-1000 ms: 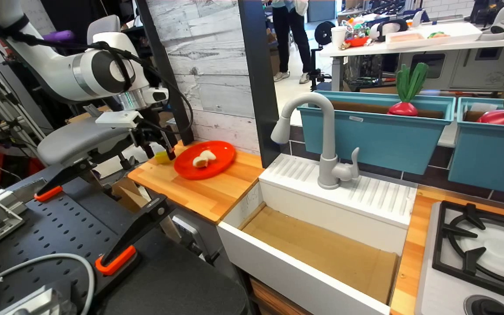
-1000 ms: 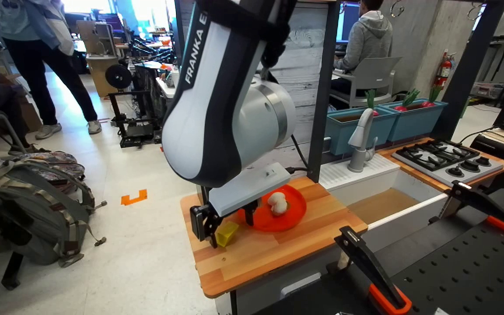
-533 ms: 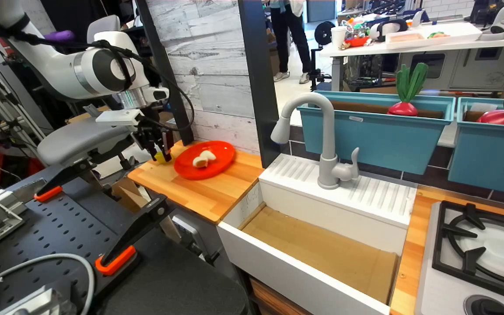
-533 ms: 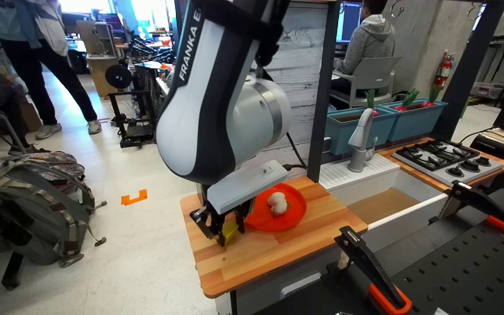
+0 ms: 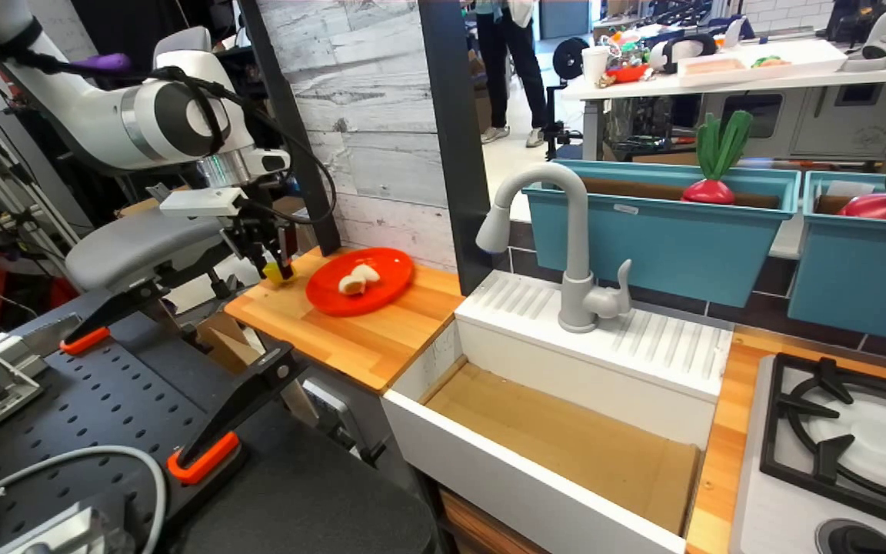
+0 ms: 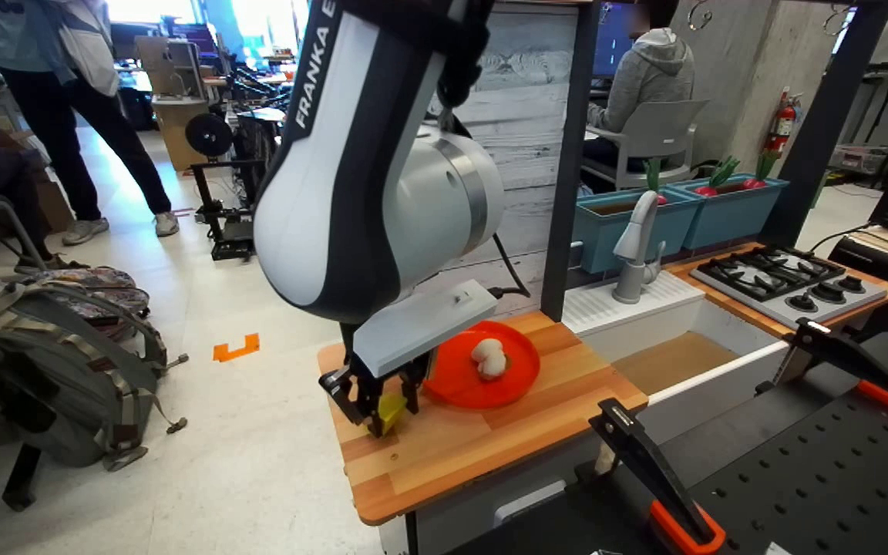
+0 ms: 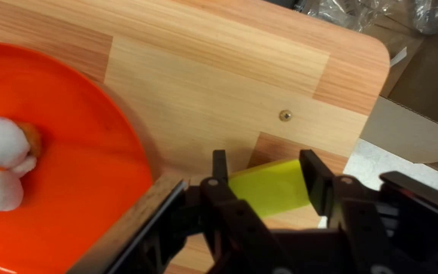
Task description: Pick up an object and drop it on another position
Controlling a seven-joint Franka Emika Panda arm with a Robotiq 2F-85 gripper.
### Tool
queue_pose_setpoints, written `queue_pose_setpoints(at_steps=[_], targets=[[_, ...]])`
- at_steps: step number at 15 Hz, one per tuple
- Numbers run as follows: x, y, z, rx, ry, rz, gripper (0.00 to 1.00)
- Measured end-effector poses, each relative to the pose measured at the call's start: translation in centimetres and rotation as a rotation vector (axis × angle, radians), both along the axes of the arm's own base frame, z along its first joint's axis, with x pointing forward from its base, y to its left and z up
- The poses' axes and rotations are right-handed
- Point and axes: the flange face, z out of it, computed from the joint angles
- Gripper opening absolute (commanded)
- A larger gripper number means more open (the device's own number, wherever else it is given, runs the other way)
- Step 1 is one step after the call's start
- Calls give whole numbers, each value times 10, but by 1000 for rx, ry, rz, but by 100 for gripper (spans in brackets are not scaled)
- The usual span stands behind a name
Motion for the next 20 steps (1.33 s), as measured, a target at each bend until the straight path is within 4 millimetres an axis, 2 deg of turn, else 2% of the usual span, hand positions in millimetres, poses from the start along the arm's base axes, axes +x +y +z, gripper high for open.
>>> queue_pose_setpoints(at_steps=[2, 5, 8, 10, 13, 16, 20], targets=[[2, 5, 15, 12, -13, 3, 25], [5, 5, 49, 26, -43, -6, 25], [6, -16, 85, 32, -62, -49, 25], [6, -46, 102, 38, -67, -104, 25], [3, -106, 116, 54, -75, -227, 25], [-5, -165, 116, 70, -82, -355, 25], [-16, -233, 105, 87, -73, -516, 25]])
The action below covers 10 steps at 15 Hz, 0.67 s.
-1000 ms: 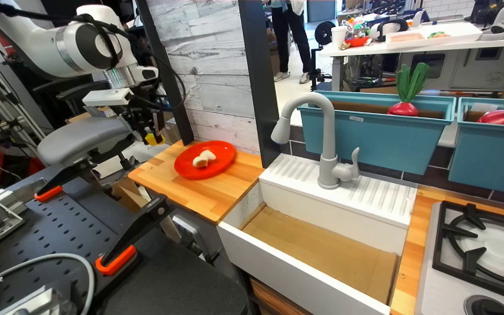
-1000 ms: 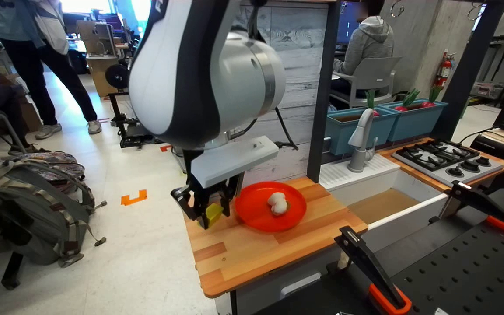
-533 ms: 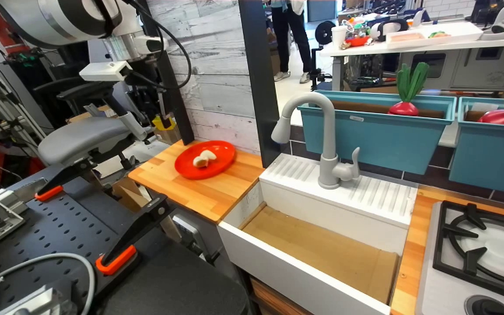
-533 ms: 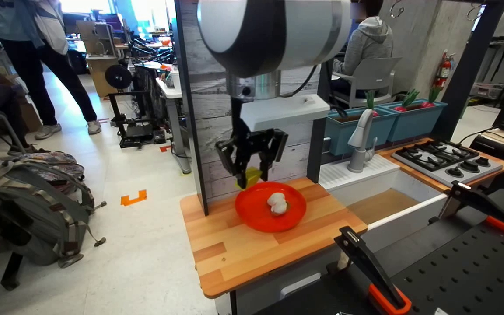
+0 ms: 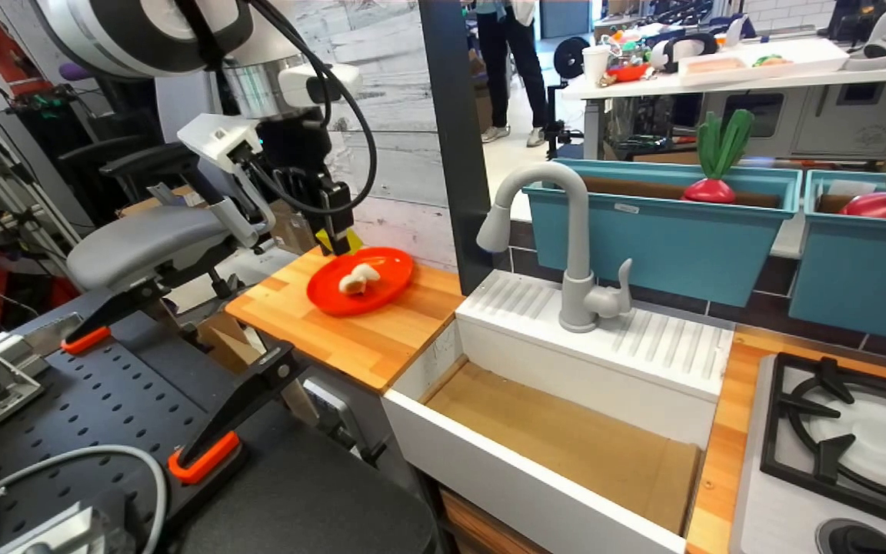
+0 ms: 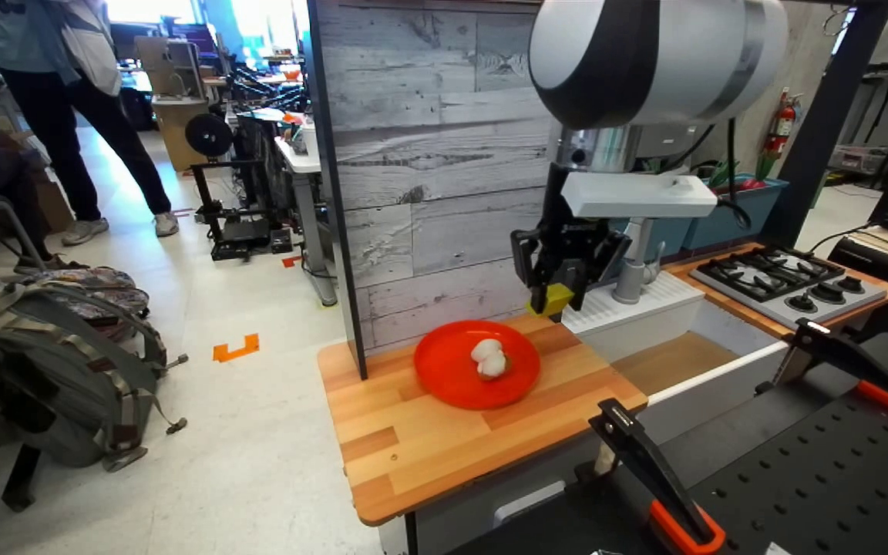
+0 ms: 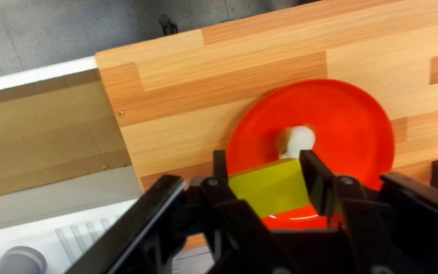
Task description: Pick up an object and drop it on another position
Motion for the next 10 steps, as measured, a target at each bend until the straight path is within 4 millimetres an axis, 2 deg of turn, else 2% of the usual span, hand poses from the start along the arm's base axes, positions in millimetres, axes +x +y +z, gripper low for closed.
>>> queue_pose_setpoints(at_steps=[4, 10], targets=[[-10, -47, -15, 18, 31, -131, 25], [-16, -82, -47, 28, 78, -248, 25]])
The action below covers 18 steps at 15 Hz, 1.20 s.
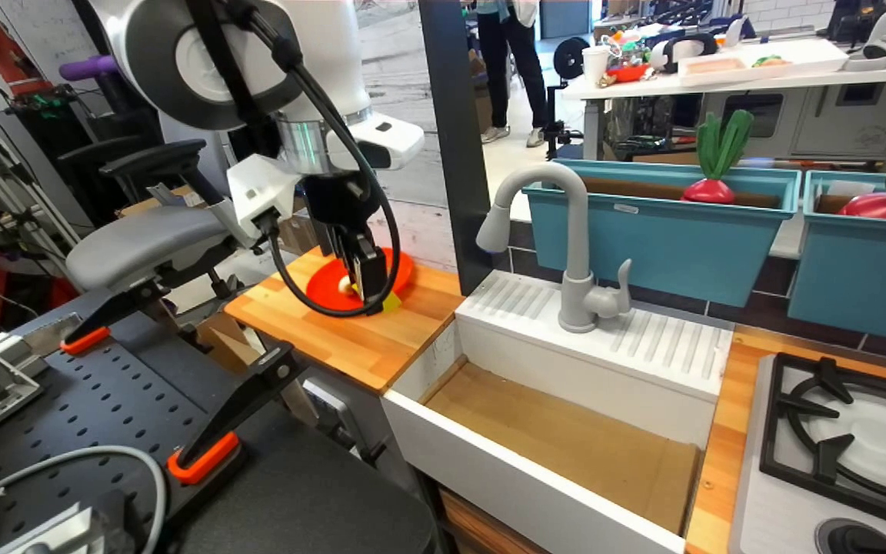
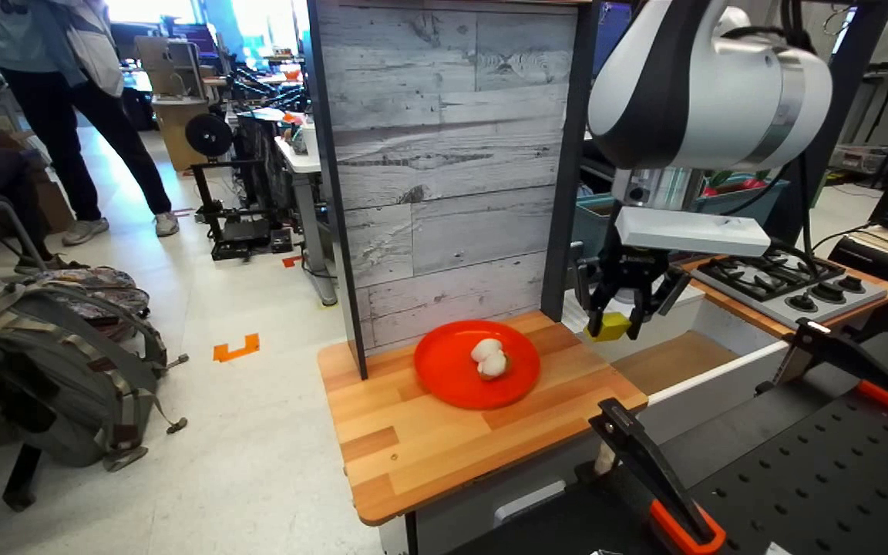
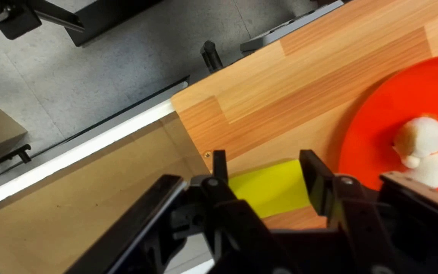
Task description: Pick up an object and drop it on another position
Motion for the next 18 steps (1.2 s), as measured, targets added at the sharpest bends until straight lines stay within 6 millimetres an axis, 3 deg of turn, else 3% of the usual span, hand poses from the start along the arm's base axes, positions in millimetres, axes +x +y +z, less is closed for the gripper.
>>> queue_pose_setpoints(at_steps=[4, 12, 13, 18], targets=[[6, -8, -23, 6, 22, -47, 25], [27, -5, -55, 16, 52, -74, 25], [30, -4, -58, 18, 58, -73, 72], [42, -1, -64, 26, 72, -77, 99]])
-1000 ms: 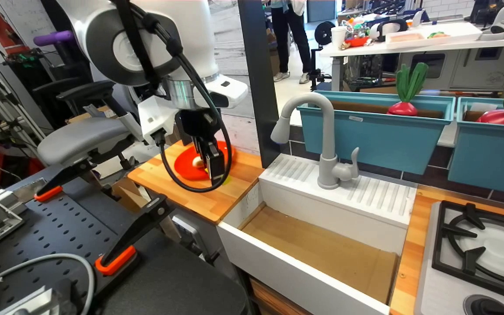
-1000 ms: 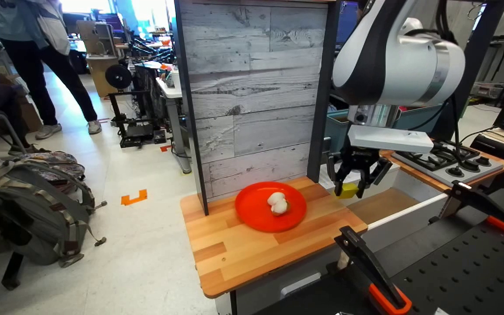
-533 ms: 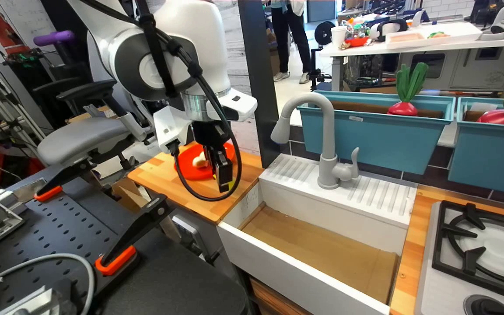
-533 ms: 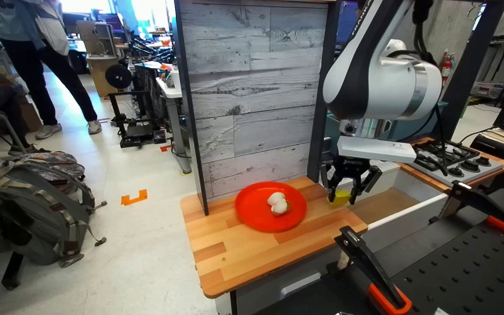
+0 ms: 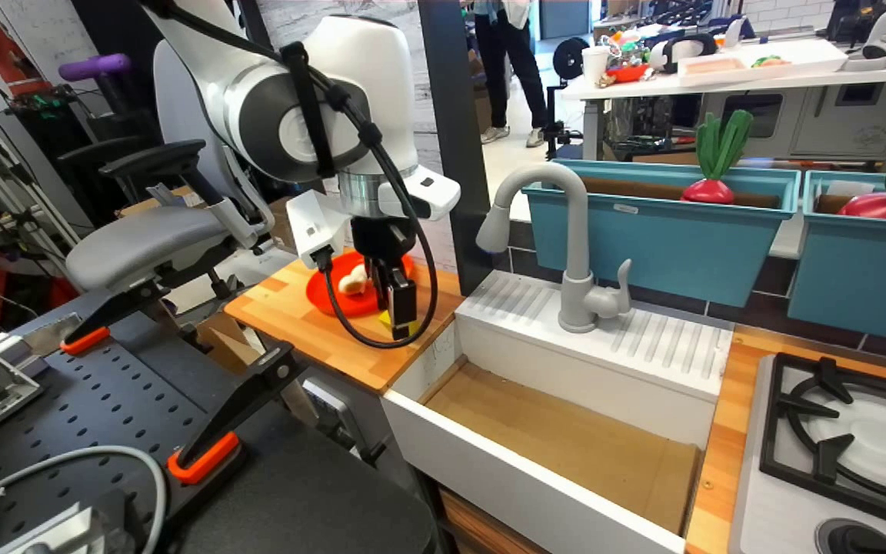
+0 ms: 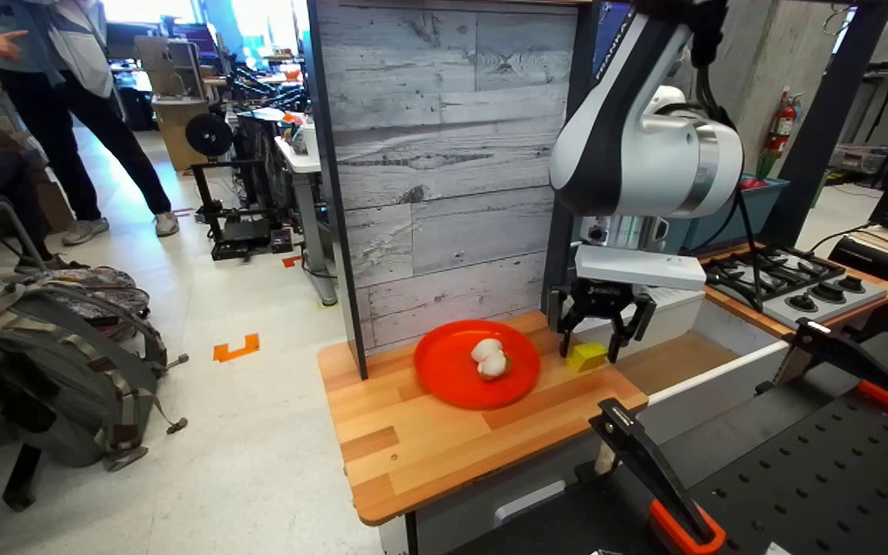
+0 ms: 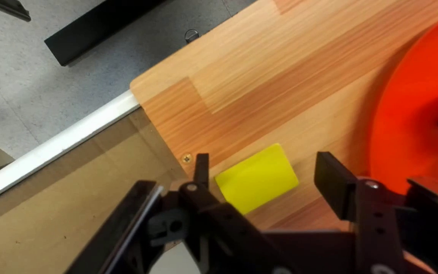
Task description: Pick up an object and drop it on another position
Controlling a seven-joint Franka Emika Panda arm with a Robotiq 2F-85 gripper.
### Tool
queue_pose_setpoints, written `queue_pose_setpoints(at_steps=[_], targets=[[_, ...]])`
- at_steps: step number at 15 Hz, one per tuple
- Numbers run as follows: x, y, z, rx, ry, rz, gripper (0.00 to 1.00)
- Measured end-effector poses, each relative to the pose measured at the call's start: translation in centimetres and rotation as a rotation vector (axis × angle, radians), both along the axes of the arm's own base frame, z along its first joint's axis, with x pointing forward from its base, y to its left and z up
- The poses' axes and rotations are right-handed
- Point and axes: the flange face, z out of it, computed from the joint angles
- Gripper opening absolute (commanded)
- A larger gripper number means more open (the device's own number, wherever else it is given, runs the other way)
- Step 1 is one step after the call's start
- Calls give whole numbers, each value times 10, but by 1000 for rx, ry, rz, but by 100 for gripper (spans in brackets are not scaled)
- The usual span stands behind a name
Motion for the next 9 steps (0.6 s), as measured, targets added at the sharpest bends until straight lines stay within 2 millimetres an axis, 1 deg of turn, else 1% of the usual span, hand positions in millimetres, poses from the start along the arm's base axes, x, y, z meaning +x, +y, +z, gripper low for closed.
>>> queue_pose_setpoints(at_steps=[3, 5, 6, 9], targets=[[7, 0, 5, -1, -16, -3, 100], [12, 3, 12, 3, -34, -1, 100], [14, 7, 20, 8, -49, -2, 100], [18, 31, 52, 34, -115, 12, 100]])
